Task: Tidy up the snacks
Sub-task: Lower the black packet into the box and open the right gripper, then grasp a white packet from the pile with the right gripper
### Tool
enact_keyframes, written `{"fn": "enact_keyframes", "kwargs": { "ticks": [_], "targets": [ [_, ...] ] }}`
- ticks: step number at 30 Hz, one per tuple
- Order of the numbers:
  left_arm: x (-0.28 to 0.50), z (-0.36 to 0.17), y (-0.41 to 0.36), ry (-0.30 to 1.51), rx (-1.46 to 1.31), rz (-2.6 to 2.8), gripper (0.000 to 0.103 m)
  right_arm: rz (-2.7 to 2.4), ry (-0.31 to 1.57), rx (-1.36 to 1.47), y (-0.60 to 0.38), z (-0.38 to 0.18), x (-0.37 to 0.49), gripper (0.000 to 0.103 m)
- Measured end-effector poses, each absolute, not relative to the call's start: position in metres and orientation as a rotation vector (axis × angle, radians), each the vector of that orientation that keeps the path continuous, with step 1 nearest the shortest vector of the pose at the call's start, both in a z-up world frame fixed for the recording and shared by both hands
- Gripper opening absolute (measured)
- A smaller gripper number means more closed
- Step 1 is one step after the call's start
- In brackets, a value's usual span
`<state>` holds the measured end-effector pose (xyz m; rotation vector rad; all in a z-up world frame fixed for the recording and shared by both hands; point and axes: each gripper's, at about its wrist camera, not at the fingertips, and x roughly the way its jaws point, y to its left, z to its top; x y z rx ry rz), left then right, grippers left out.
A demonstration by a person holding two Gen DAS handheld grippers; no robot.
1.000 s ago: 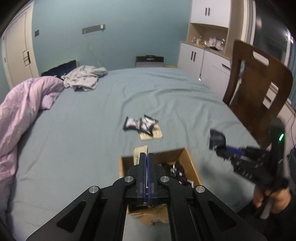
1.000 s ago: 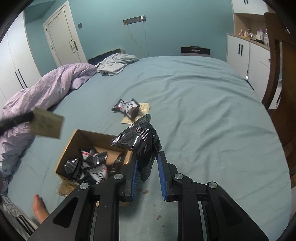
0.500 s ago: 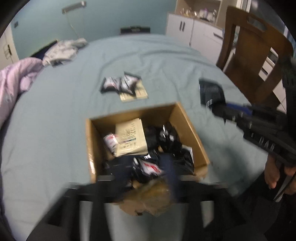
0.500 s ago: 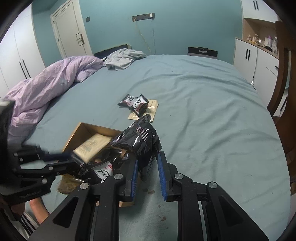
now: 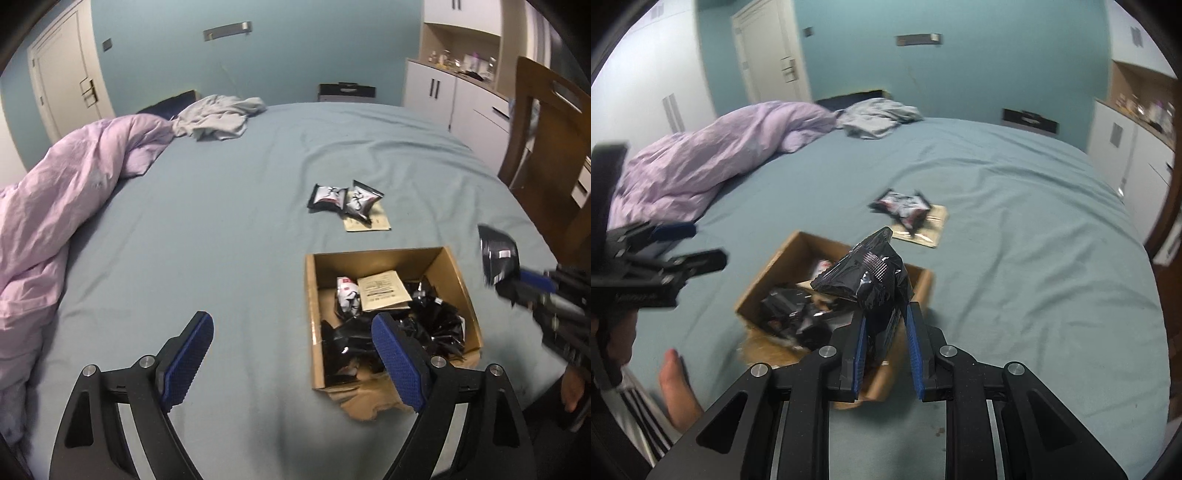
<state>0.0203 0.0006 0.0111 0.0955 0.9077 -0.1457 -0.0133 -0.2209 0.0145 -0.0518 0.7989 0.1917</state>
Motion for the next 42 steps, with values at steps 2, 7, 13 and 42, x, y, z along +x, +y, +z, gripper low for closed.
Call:
{"fn": "enact_keyframes", "kwargs": {
  "ticks": [2,7,13,42],
  "targets": [
    [0.024,0.011,0.002,0.912,0.075,-0.146,0.089,0.222,0.809,-0.093,-0.210,0.010,-0.015,0.018],
    [0.024,0.009,-0.001,0.921,0.081,-0.144,0.089,0.250,0.862,-0.162,-0.194,-0.005,-0.010,0.019],
    [0.026,0.008,-0.002,0.935,0.080,-0.157,0.089,0.264,0.903,-0.121,-0.194,-0.008,0.003,0.027],
    [0.027,0.011,-0.015,0.949,0.123,-0.148,0.089,-0.080,0.837,-0.087,-0.254,0.038,0.039,0.073]
  ]
}}
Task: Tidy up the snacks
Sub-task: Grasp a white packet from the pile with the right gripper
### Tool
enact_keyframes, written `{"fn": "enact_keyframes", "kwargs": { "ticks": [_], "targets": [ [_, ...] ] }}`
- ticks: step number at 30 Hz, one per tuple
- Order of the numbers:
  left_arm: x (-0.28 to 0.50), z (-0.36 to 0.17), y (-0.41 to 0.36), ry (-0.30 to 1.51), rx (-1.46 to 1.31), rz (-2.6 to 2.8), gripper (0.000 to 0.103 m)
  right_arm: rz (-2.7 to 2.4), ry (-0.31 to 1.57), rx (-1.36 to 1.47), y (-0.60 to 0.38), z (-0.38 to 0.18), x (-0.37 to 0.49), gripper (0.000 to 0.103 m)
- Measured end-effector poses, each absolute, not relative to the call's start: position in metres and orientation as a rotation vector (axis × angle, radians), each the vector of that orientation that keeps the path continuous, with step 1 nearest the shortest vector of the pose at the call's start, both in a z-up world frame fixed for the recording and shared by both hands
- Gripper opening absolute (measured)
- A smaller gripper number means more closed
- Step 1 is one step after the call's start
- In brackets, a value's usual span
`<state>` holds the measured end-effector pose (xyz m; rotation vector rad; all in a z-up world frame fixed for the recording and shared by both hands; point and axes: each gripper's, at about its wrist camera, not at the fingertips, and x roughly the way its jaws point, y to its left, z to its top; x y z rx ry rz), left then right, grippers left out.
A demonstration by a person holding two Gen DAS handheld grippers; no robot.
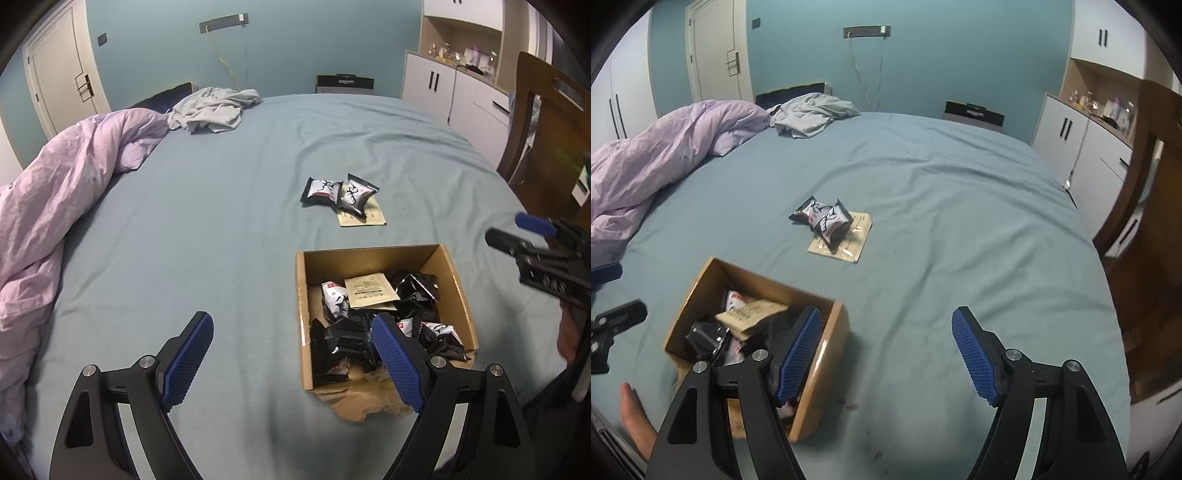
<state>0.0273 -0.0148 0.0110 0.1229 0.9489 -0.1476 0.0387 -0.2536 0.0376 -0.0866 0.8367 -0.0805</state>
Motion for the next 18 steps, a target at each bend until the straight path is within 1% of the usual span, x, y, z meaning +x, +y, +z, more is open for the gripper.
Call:
{"fn": "enact_keyframes", "kwargs": {
  "ticks": [7,13,18],
  "targets": [
    [0.035,0.010,-0.014,0.970,0.108,-0.143,0.091,-0.019,0.901,-0.042,-0.259,0.021,0.099,0.073],
    [0.044,0.007,-0.016,1.000,0.101,-0.168,0.091,0.067,0.947,-0.104,-0.249,0.002,0.159,0.073],
    [0.052,0.003,-0.019,1.024,0.099,-0.193,0.091,0.148,1.016,-0.181,-0.237,-0.028,0.213,0.073]
  ]
}}
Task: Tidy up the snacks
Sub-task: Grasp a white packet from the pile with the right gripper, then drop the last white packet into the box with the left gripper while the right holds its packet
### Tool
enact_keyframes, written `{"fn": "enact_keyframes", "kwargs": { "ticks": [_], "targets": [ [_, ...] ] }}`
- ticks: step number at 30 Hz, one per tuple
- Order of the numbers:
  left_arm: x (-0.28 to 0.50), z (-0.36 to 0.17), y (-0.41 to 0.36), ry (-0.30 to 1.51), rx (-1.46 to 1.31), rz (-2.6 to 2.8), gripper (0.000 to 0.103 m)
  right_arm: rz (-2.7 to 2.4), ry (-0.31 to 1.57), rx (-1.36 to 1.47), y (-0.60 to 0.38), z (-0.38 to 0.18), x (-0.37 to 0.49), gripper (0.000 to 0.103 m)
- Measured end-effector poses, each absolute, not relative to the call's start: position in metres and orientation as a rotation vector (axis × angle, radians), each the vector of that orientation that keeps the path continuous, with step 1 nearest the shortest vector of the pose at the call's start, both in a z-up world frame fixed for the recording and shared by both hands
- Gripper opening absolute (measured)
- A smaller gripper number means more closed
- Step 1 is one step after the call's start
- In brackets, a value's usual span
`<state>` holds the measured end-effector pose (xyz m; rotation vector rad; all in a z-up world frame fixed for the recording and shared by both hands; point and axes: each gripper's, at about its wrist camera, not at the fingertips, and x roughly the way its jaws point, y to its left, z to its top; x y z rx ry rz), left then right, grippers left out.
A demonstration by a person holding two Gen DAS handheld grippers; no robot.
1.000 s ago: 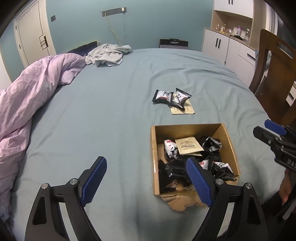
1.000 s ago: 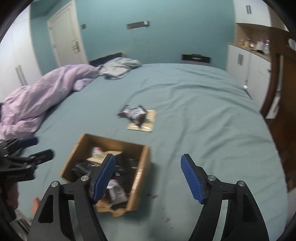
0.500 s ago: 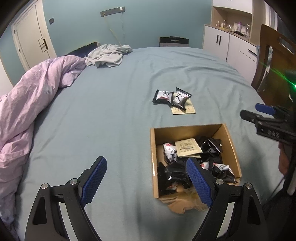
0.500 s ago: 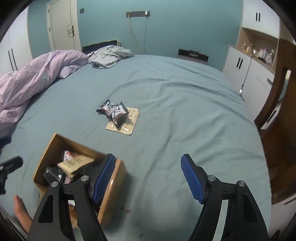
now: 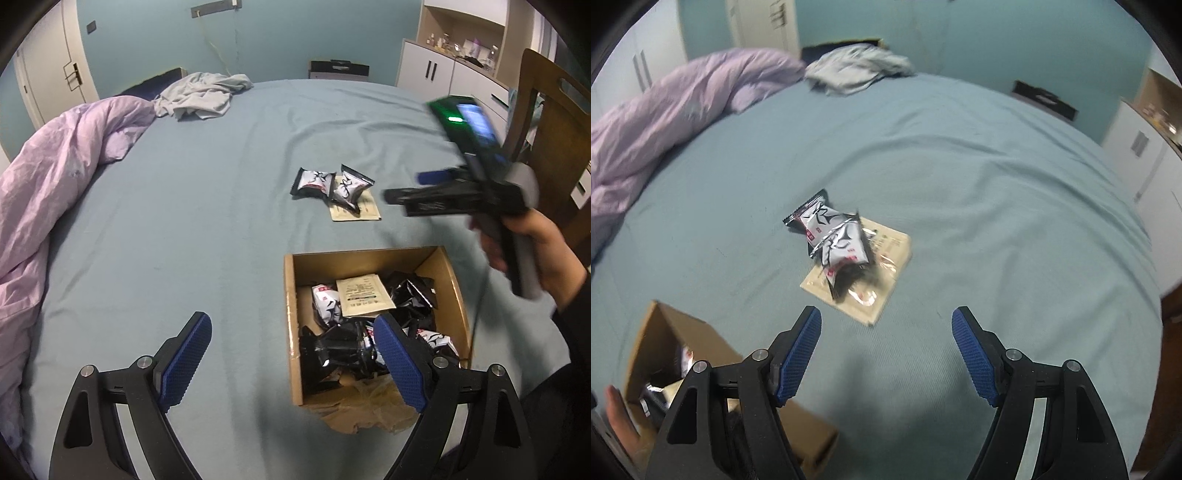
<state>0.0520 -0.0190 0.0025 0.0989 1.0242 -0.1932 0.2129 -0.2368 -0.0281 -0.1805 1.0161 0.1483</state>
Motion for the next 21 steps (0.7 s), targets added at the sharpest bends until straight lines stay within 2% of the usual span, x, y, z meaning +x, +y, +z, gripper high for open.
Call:
{"fn": "enact_keyframes", "kwargs": {
  "ticks": [9,10,11,16,21],
  "targets": [
    [0.058,-0.006,-0.024,1.057,0.095,-0.225,0.091,0.280,1.073,-0.144,-0.223,-0.066,0.283,0.071],
    [0.059,-0.008,-0.025,1.059,0.096,-0.225,0.091,0.280,1.083,-0.152,-0.222,-0.069,0.287,0.048],
    [0.060,-0.009,-0.026,1.062,0.097,-0.226,0.091,0.275,1.096,-0.164,-0.222,-0.073,0.290,0.035],
    [0.065,-0.013,-0.027,1.056,0.092,-0.210,0.091,0.294,1.069,-0.079,-0.235,-0.062,0.287,0.033],
    [0.074,-0.012,-0.031,1.040,0.093,-0.178,0.091,0.224,0.994,0.052,-0.268,-0.015,0.250,0.033]
  ]
}}
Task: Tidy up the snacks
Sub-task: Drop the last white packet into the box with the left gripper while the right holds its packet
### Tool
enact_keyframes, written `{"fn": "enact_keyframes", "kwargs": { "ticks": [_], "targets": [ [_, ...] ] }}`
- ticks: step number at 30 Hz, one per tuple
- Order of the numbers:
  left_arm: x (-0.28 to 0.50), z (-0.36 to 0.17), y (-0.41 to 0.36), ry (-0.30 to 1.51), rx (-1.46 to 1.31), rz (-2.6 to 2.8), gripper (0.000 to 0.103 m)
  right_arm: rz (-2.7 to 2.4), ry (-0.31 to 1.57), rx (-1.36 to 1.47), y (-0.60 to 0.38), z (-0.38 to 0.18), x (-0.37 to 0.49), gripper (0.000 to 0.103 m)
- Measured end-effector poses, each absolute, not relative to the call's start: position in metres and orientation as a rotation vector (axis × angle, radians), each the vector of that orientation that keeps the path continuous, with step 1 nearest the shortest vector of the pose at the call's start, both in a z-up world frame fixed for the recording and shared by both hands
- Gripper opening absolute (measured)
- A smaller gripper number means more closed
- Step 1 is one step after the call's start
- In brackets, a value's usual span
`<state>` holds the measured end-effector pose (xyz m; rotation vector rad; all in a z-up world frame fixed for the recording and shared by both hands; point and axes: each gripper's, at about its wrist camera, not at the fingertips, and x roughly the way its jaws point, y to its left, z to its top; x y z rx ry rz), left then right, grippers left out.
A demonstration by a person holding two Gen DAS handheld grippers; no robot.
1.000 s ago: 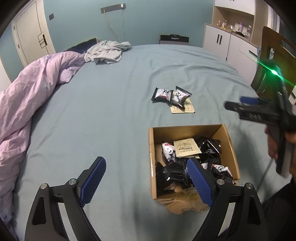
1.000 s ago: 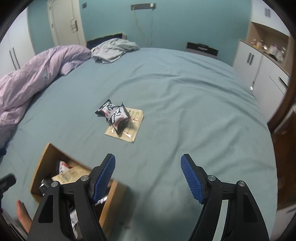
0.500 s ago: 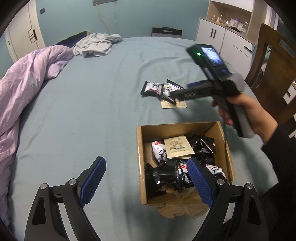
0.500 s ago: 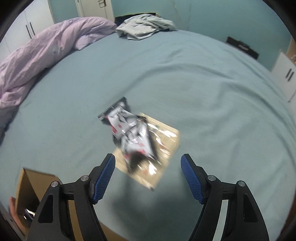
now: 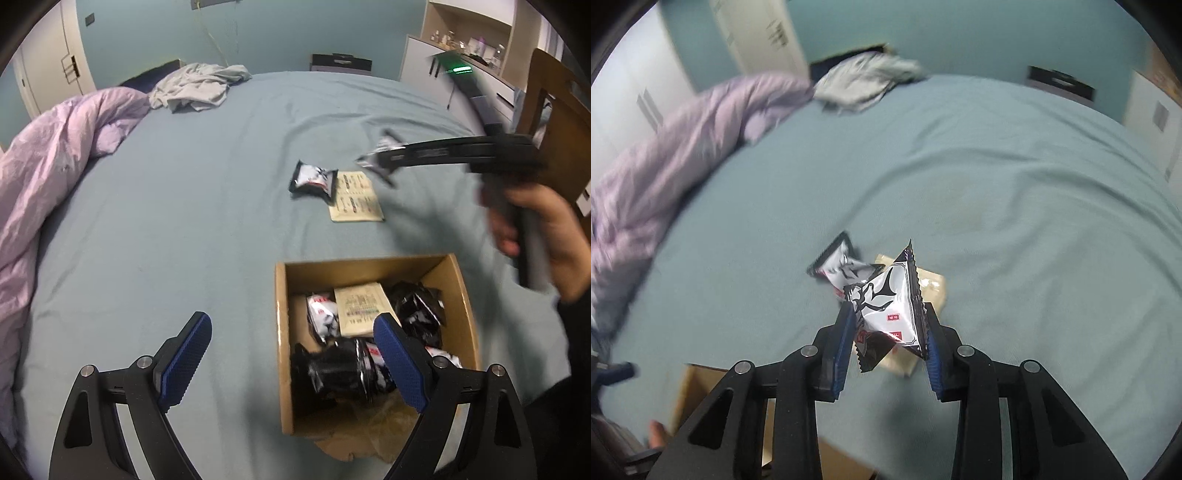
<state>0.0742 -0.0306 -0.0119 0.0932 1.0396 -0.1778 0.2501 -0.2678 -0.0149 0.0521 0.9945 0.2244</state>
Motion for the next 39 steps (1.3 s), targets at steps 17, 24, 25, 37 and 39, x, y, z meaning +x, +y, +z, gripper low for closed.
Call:
{"fn": "enact_keyframes", "kwargs": {
  "ticks": [17,24,25,37,39],
  "targets": [
    [0.234,-0.044,-0.099,1.161,0.184,-0.217,0.091,0.079,0.940,0.338,-0.291,0.008,0.013,0.033],
    [0.293,-0.085,-0.111,1.259,0.178,-0.152,0.091,0.069,0.955,0.341,-0.291,-0.004,0.039,0.033],
    [0.299,-0.090,-0.113,1.274,0.178,-0.158,0.091,0.059,0.961,0.342,-0.293,-0.011,0.045,0.033],
    [0.292,-0.101,-0.102,1.340,0.149,-0.197,0.029,0.020,0.943,0.305,-0.290,-0.023,0.056,0.033],
    [0.277,-0.085,-0.090,1.324,0.133,-0.189,0.029,0.019,0.940,0.283,-0.286,-0.022,0.055,0.033]
  ]
}}
